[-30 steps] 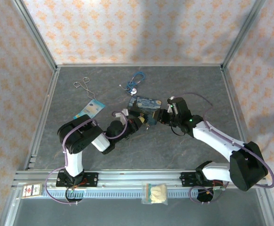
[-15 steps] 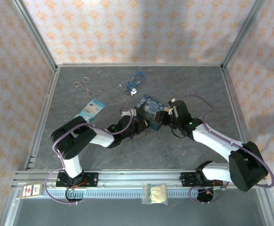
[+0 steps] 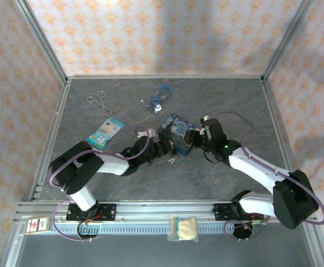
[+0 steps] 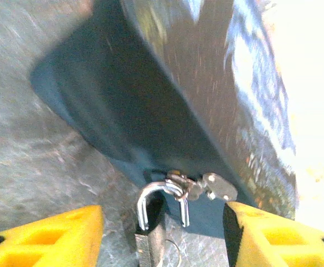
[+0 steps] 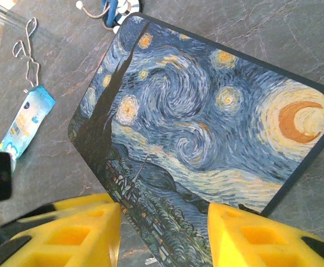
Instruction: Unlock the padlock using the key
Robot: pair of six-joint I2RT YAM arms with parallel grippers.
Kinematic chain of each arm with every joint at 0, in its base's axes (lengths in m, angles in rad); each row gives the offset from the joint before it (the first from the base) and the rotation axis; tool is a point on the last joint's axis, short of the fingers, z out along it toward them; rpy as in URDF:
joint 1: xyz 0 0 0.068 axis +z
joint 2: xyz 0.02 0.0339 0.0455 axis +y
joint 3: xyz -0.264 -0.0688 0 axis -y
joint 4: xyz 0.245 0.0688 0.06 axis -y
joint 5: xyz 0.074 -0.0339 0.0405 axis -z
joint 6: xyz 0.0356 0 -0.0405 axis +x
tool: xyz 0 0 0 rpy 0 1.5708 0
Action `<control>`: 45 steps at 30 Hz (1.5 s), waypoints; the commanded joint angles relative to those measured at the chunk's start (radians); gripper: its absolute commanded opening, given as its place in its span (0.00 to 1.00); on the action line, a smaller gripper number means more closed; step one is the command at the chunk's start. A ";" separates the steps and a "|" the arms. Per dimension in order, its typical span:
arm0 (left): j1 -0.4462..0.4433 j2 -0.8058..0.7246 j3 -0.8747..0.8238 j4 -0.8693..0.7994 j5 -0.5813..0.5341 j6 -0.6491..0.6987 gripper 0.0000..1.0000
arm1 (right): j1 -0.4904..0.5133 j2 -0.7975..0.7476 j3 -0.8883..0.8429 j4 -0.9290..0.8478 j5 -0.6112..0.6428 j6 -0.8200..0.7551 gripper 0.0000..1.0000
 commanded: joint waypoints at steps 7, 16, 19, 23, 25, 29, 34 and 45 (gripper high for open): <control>0.119 -0.142 -0.043 -0.089 -0.088 0.044 0.63 | 0.166 -0.003 0.086 -0.077 0.160 -0.061 0.44; 0.244 -0.209 -0.069 -0.067 -0.097 0.062 0.64 | 0.461 0.344 0.343 -0.345 0.396 0.030 0.44; 0.268 -0.241 -0.082 -0.063 -0.108 0.072 0.67 | 0.492 0.486 0.468 -0.468 0.489 0.039 0.47; 0.286 -0.279 -0.112 -0.062 -0.125 0.079 0.72 | 0.517 0.627 0.596 -0.599 0.604 0.052 0.52; 0.294 -0.303 -0.139 -0.062 -0.139 0.075 0.81 | 0.520 0.684 0.641 -0.656 0.639 0.057 0.52; 0.316 -0.337 -0.186 -0.059 -0.151 0.073 0.92 | 0.520 0.738 0.665 -0.705 0.693 0.070 0.51; 0.340 -0.348 -0.195 -0.061 -0.137 0.090 0.94 | 0.521 0.756 0.678 -0.713 0.738 0.060 0.50; 0.345 -0.311 -0.200 -0.013 -0.099 0.063 0.94 | 0.521 0.836 0.685 -0.741 0.817 0.035 0.45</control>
